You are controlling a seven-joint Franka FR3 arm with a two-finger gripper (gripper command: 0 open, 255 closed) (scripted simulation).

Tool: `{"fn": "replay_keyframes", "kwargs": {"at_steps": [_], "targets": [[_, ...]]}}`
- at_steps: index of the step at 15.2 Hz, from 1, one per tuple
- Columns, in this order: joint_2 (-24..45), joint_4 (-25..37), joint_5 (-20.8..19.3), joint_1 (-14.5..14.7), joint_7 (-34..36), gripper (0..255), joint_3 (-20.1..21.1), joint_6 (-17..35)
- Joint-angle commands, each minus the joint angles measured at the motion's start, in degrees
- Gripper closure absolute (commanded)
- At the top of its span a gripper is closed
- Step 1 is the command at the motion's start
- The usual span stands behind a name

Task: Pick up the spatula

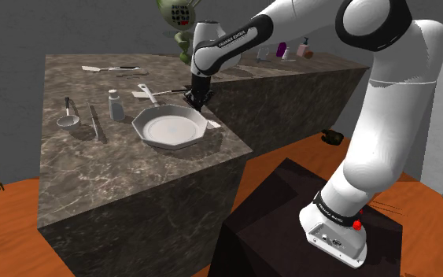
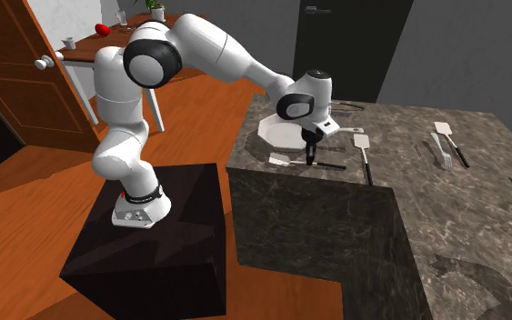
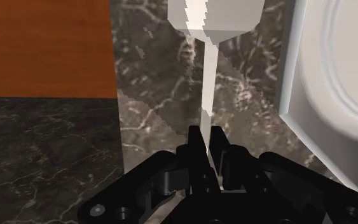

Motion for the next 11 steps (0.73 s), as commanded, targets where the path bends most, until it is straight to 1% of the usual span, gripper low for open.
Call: {"fn": "replay_keyframes", "kwargs": {"at_steps": [1, 11], "targets": [[-0.59, -0.23, 0.13, 0.0, -0.05, 255, 0.08, -0.59], [-4.0, 3.17, 0.96, -0.16, -0.7, 255, 0.33, -7.36]]}}
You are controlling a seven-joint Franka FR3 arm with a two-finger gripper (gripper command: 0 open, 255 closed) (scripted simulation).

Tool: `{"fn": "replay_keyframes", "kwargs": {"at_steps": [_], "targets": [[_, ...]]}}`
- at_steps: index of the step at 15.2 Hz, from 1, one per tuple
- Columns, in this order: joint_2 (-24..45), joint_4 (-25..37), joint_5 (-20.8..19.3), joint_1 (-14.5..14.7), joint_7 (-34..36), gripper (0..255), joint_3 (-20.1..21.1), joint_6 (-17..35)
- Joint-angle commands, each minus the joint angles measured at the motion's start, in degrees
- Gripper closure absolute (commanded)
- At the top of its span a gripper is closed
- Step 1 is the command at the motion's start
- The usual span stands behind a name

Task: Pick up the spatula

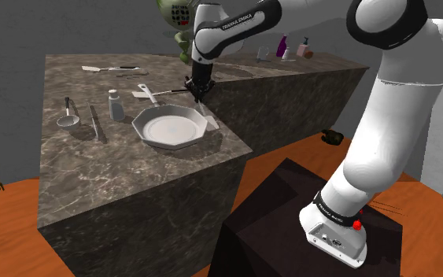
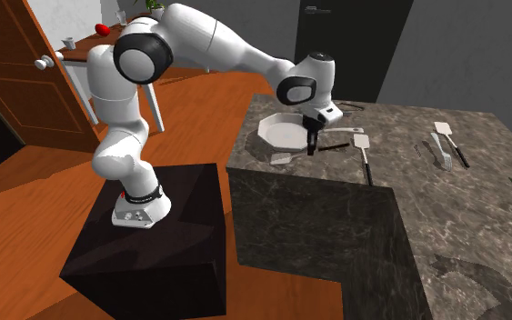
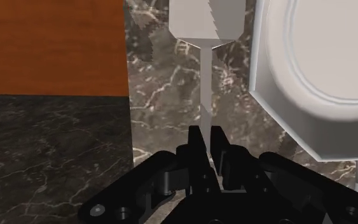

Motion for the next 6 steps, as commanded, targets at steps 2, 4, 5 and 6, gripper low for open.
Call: {"fn": "replay_keyframes", "kwargs": {"at_steps": [2, 4, 5, 6], "targets": [[-1.01, 1.24, 0.23, -0.06, -0.21, 255, 0.05, -2.26], [-1.52, 2.13, 0.36, -0.07, -0.31, 255, 0.08, -3.65], [-1.57, 2.19, 0.37, -0.07, -0.32, 255, 0.08, -3.76], [-1.56, 2.2, 0.37, -0.07, -0.32, 255, 0.08, -3.76]]}}
